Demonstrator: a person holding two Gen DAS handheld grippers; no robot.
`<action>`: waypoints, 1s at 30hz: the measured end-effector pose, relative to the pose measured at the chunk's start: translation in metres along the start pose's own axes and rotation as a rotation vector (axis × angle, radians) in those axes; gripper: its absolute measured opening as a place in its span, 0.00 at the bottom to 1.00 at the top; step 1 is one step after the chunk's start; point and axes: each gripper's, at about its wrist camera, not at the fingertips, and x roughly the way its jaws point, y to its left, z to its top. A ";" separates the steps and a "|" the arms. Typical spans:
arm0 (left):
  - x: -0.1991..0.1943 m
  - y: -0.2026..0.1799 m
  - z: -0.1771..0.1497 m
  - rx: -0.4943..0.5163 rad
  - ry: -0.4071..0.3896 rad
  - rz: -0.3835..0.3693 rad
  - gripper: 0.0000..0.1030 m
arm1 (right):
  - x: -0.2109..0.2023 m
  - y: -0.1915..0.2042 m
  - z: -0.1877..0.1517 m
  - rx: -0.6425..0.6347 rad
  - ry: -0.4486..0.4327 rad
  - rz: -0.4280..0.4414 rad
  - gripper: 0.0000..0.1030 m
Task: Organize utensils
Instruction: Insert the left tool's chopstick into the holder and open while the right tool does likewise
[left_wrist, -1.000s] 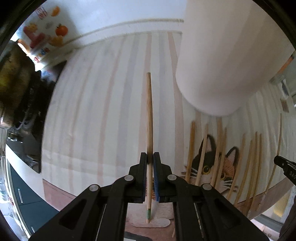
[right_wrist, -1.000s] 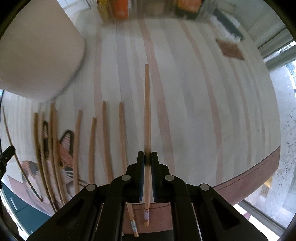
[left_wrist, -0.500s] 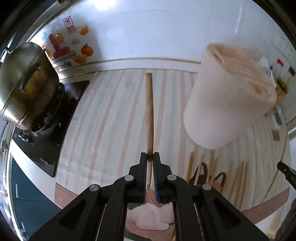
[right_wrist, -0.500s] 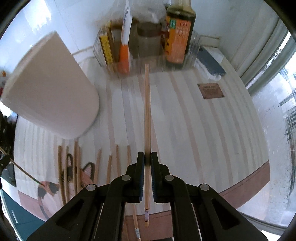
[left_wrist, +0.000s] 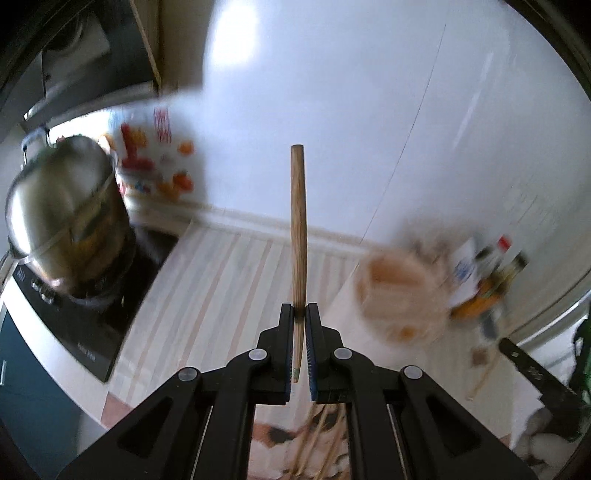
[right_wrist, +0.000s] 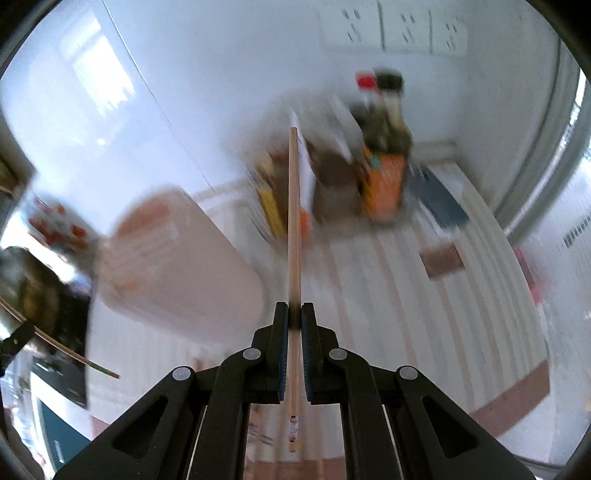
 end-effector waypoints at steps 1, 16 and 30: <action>-0.010 -0.003 0.011 -0.007 -0.023 -0.019 0.04 | -0.006 0.005 0.010 0.002 -0.023 0.020 0.07; 0.026 -0.058 0.104 -0.036 -0.064 -0.105 0.04 | 0.014 0.091 0.136 -0.008 -0.240 0.145 0.07; 0.099 -0.075 0.083 0.003 0.131 -0.158 0.04 | 0.070 0.106 0.131 -0.077 -0.175 0.150 0.07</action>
